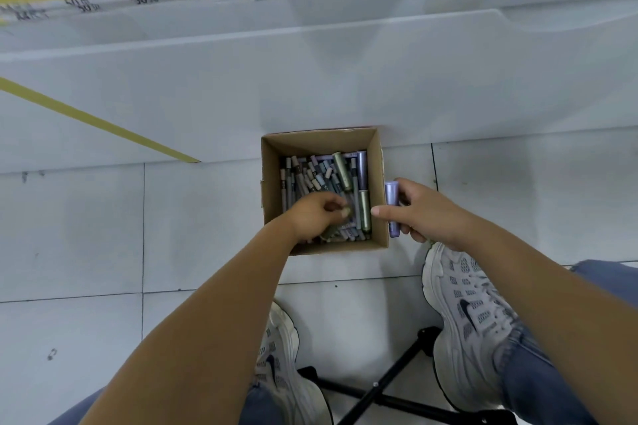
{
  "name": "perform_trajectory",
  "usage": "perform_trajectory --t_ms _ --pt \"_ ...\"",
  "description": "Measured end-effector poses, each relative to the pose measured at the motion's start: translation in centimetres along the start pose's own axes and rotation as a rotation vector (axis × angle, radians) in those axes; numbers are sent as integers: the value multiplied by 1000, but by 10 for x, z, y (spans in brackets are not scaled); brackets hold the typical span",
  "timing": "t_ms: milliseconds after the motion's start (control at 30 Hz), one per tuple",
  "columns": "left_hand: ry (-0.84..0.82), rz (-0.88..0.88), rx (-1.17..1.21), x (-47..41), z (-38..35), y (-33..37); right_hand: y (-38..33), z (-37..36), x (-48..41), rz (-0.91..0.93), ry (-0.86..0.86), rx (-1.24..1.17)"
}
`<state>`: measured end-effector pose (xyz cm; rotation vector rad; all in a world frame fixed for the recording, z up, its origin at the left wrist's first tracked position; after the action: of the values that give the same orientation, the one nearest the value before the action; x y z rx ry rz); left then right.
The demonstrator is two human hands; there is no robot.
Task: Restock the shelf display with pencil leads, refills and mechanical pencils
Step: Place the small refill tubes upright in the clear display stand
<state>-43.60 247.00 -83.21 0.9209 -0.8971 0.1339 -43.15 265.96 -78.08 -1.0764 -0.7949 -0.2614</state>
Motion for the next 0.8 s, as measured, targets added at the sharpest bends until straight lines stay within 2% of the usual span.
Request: perform_trajectory --t_ms 67,167,333,800 --pt "80 31 119 -1 2 1 1 0 0 3 -2 -3" --pt "108 64 224 -5 -7 6 2 0 -1 1 0 -7" --pt "136 97 241 -18 -17 15 2 0 -2 -3 -5 -11" --pt "22 173 248 -28 -24 9 -2 0 -1 -4 -53 -94"
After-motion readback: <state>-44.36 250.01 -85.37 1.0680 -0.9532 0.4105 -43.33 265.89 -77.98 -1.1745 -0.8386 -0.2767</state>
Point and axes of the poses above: each hand's wrist, its own x-axis away from the middle knuckle, its own z-axis out of the back of the hand, y = z × x, the point moved 6 cm from there along -x, towards the middle knuckle, and after that the axes turned 5 degrees about y, right-handed, at the moved point
